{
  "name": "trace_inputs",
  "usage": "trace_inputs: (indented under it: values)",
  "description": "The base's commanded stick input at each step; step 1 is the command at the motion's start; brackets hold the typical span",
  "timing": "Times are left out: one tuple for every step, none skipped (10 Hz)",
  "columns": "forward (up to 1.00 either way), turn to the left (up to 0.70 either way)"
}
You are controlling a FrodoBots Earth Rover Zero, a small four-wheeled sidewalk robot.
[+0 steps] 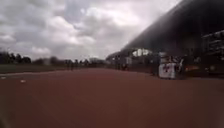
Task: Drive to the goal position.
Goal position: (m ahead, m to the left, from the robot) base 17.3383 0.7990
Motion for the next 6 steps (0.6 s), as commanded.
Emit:
trace_inputs:
  values:
    - [0.70, 0.00]
    - [0.70, 0.00]
    - [0.70, 0.00]
    - [0.70, 0.00]
    - [0.70, 0.00]
    - [0.70, 0.00]
